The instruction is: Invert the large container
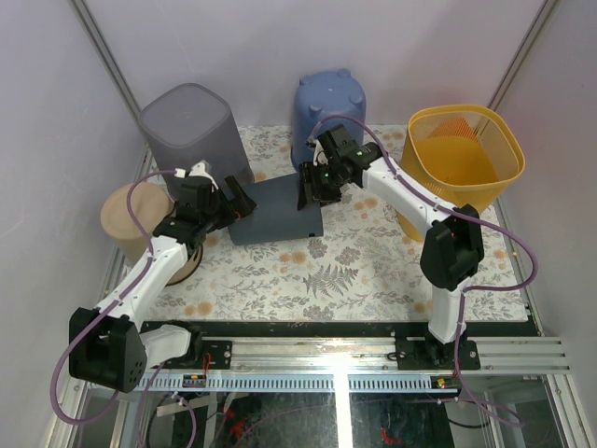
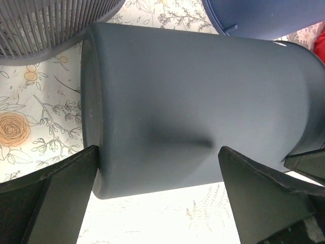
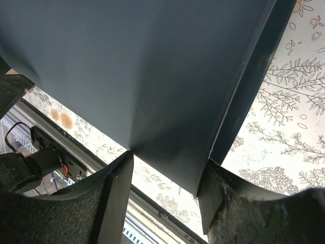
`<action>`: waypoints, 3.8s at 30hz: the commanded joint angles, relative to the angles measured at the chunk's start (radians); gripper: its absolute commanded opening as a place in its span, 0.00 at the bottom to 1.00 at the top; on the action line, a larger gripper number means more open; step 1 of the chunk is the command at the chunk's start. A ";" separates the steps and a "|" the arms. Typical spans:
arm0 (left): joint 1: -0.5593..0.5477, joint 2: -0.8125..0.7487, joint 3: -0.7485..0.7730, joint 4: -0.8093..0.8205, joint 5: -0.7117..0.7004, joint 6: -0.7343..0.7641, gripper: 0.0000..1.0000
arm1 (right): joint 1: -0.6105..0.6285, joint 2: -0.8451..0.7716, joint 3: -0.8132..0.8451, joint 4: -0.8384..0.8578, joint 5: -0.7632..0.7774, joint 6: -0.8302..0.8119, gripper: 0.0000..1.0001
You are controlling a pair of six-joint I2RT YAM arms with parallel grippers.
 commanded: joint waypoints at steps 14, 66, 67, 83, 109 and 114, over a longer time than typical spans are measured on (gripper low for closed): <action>-0.017 0.027 0.036 0.059 0.023 0.025 1.00 | 0.018 0.023 0.160 -0.275 0.223 -0.129 0.59; -0.054 0.031 0.018 0.027 0.030 0.011 1.00 | 0.067 -0.041 0.077 -0.083 0.326 -0.146 0.61; -0.054 0.035 0.017 0.030 0.029 0.007 1.00 | 0.067 -0.041 0.079 -0.083 0.321 -0.139 0.61; -0.122 0.089 0.148 -0.068 -0.105 0.001 1.00 | 0.067 -0.094 -0.023 0.031 0.213 -0.054 0.60; -0.335 0.129 0.544 -0.305 -0.271 0.023 1.00 | 0.030 -0.387 -0.571 0.678 -0.087 0.255 0.61; -0.405 0.165 0.609 -0.341 -0.313 0.026 1.00 | 0.013 -0.422 -0.671 0.790 -0.125 0.302 0.61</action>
